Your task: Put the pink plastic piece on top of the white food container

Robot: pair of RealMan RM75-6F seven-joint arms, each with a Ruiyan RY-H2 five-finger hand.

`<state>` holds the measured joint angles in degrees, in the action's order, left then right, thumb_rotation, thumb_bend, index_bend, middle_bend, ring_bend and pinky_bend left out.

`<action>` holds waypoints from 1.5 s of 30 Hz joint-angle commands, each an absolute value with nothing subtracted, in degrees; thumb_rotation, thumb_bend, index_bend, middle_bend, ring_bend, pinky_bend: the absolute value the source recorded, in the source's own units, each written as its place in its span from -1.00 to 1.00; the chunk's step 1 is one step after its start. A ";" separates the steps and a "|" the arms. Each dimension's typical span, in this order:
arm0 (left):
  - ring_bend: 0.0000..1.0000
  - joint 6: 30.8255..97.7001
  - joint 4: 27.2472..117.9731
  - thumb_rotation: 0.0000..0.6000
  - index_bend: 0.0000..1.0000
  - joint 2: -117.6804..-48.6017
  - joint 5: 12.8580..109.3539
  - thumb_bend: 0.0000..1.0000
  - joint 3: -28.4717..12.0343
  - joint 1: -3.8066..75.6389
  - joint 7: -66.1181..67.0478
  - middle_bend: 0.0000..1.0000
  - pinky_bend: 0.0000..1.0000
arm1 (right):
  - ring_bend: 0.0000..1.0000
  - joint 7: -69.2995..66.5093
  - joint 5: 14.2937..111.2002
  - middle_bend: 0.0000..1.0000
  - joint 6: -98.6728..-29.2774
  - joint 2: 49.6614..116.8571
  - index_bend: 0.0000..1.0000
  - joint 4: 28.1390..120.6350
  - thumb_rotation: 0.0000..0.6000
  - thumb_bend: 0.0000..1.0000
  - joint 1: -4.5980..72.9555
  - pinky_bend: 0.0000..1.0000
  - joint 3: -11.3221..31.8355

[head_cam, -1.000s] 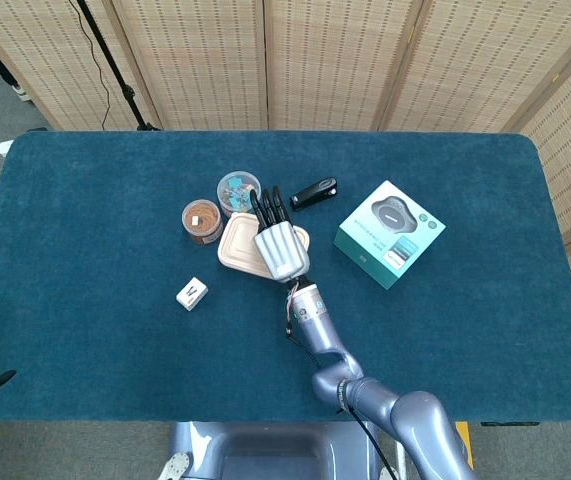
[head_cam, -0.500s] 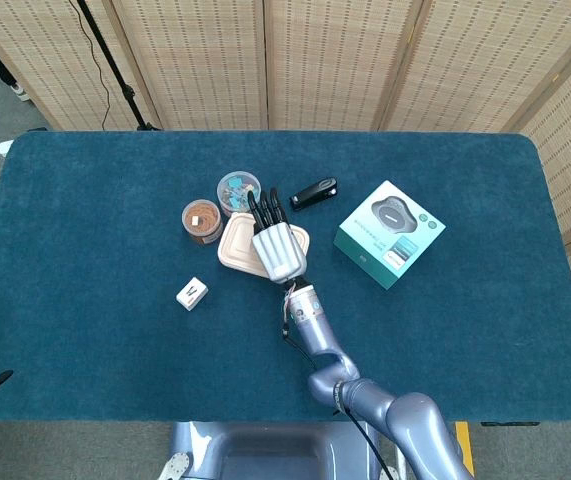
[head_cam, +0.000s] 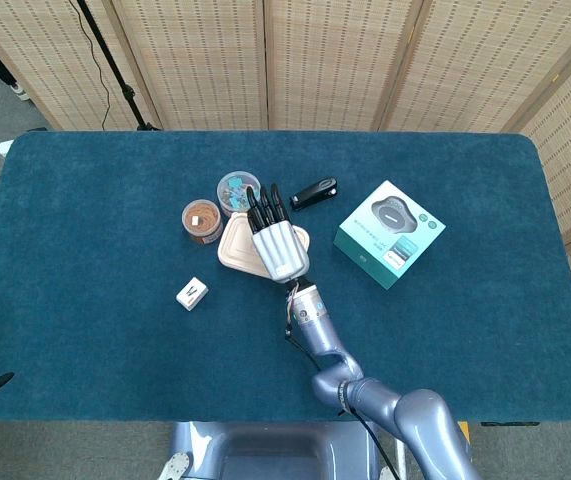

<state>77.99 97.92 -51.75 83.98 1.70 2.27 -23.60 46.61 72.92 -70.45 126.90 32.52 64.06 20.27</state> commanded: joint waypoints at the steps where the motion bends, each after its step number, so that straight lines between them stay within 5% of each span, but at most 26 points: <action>1: -1.00 78.40 97.88 1.00 -1.00 -51.79 84.38 -1.00 1.84 2.07 -23.69 -1.00 -1.00 | -1.00 48.28 73.89 -1.00 -72.74 123.54 -0.63 36.46 1.00 0.12 62.86 -1.00 20.21; 11: -1.00 79.76 97.57 1.00 -1.00 -51.67 85.68 -1.00 1.79 1.81 -24.67 -1.00 -1.00 | -1.00 48.90 76.70 -1.00 -78.70 107.83 -0.75 56.08 1.00 0.08 55.22 -1.00 18.49; 16: -1.00 80.28 97.42 1.00 -1.00 -51.91 86.50 -1.00 1.55 2.10 -24.24 -1.00 -1.00 | -1.00 47.61 76.67 -1.00 -80.79 98.15 -0.86 68.90 1.00 -0.79 49.41 -1.00 17.34; 18: -1.00 80.63 97.30 1.00 -1.00 -52.14 86.98 -1.00 1.36 2.28 -23.75 -1.00 -1.00 | -1.00 46.54 76.20 -1.00 -81.44 95.09 -0.89 73.12 1.00 -0.98 47.28 -1.00 17.06; 26: -1.00 83.28 96.66 1.00 -1.00 -52.51 91.89 -1.00 -0.42 4.62 -23.84 -1.00 -1.00 | -1.00 35.06 75.37 -1.00 -80.85 80.77 -0.90 90.10 1.00 -1.00 38.25 -1.00 13.96; 32: -1.00 77.35 102.82 1.00 -1.00 -48.54 93.50 -1.00 -2.78 10.85 -14.00 -1.00 -1.00 | -1.00 20.86 77.54 -1.00 -83.40 71.05 -0.91 95.17 1.00 -1.00 28.00 -1.00 7.22; 40: -1.00 68.45 112.86 0.99 -1.00 -46.98 86.23 -1.00 -6.65 17.70 -3.66 -1.00 -1.00 | -1.00 8.66 80.88 -1.00 -87.57 68.47 -0.90 92.10 1.00 -1.00 19.02 -1.00 1.63; 45: -1.00 62.25 117.50 0.63 -0.97 -48.56 77.85 -1.00 -9.82 23.43 3.00 -1.00 -1.00 | -1.00 5.69 80.54 -1.00 -90.73 68.46 -0.86 91.52 1.00 -1.00 14.33 -1.00 0.70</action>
<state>65.59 114.49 -47.85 82.71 -7.58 19.95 -1.71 6.04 80.52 -89.57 68.66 91.88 15.58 1.18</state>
